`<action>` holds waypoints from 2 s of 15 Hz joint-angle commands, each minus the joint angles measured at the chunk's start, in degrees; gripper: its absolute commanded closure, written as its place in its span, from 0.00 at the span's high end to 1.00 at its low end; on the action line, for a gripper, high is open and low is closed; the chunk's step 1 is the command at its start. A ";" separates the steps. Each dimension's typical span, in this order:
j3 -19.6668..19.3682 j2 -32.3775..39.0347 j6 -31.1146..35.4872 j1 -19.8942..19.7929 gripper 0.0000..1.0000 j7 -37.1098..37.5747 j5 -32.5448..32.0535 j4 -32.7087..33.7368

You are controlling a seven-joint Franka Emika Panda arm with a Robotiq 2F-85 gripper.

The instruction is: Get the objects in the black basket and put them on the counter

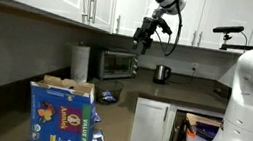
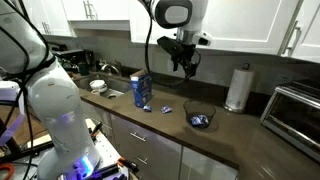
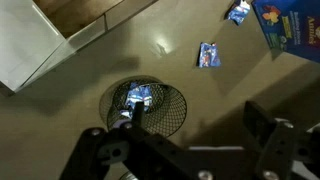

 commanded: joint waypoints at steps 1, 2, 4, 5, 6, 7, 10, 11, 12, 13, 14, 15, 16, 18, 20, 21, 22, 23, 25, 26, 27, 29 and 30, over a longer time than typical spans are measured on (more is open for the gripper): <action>1.90 0.26 -0.28 -2.08 1.00 -0.58 0.74 0.15; 1.89 0.26 -0.28 -2.08 1.00 -0.58 0.74 0.15; 1.88 0.26 -0.28 -2.08 1.00 -0.58 0.74 0.15; 1.88 0.26 -0.28 -2.08 1.00 -0.58 0.74 0.15; 1.88 0.26 -0.28 -2.08 1.00 -0.58 0.74 0.15; 1.88 0.26 -0.28 -2.08 1.00 -0.58 0.74 0.15; 1.46 4.48 2.49 -1.89 1.00 -2.22 2.09 1.37; 1.66 5.90 3.69 -2.01 1.00 -2.12 1.77 1.70; 1.78 7.32 5.02 -1.98 1.00 -2.32 1.80 1.96; 1.98 9.06 6.74 -1.88 1.00 -2.50 1.91 2.28; 2.54 11.15 9.30 -1.80 1.00 -2.63 1.28 2.72; 3.00 12.91 11.51 -1.73 1.00 -3.21 1.09 3.00; 3.51 14.84 13.57 -1.69 1.00 -4.18 0.92 3.60; 4.64 18.08 16.26 -1.80 1.00 -6.59 1.75 4.52; 6.23 21.55 18.88 -2.00 1.00 -9.44 2.35 5.47; 7.08 23.14 19.78 -2.24 1.00 -10.98 2.36 5.90; 7.99 24.88 20.78 -2.47 1.00 -12.19 2.22 6.52; 8.91 26.57 21.84 -2.77 1.00 -13.61 2.16 7.06; 10.53 30.16 23.73 -3.58 1.00 -15.20 0.89 8.35; 11.55 31.50 24.12 -4.19 1.00 -16.10 1.20 9.07; 12.50 33.15 24.73 -4.86 1.00 -16.83 1.50 9.89; 14.14 36.53 25.90 -6.29 1.00 -17.63 0.79 11.75; 14.73 38.35 26.37 -6.93 1.00 -17.85 -0.02 12.86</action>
